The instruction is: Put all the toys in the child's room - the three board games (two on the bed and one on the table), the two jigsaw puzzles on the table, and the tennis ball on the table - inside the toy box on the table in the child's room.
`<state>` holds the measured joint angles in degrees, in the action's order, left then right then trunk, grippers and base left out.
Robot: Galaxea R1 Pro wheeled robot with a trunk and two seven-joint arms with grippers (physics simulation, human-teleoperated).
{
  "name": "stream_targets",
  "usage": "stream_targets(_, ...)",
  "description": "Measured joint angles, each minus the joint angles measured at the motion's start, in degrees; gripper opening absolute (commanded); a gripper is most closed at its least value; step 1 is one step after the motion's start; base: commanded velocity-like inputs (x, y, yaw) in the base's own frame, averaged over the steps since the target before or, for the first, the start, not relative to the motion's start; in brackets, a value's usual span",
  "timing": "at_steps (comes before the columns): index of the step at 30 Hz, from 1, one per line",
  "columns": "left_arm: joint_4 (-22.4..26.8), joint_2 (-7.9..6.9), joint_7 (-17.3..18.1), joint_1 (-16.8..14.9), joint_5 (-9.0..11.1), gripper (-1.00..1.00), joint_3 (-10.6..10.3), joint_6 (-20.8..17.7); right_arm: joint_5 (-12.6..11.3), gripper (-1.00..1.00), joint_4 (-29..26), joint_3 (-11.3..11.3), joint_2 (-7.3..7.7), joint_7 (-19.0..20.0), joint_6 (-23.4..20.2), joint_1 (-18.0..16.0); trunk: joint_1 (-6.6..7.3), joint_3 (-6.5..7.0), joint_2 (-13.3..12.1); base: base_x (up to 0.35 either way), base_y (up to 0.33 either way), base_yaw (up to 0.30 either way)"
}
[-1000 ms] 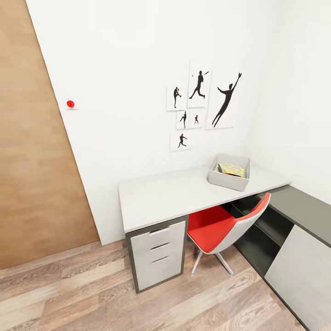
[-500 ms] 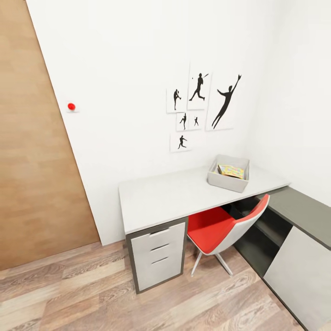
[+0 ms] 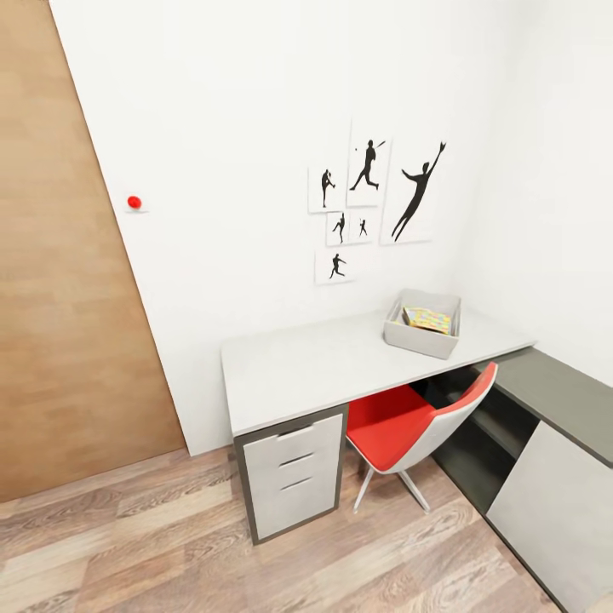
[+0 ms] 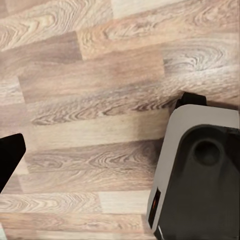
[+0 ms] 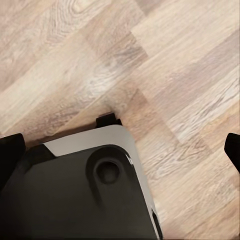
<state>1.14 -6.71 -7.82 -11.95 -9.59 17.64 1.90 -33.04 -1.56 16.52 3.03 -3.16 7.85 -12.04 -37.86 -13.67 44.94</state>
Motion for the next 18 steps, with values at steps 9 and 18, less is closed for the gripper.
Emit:
stream_targets(9,-0.2,0.49,0.0,3.6,-0.1,1.00,0.0,1.6,0.1,1.00,0.0,0.0,-0.42,0.0,0.1,0.0,1.98,1.62,-3.6,0.000,0.000,0.000)
stream_targets(18,-0.2,0.60,0.0,4.3,-0.1,1.00,-0.1,2.5,0.1,1.00,0.0,0.0,-0.56,0.0,0.1,0.0,3.96,3.24,-7.2,0.000,0.000,0.000)
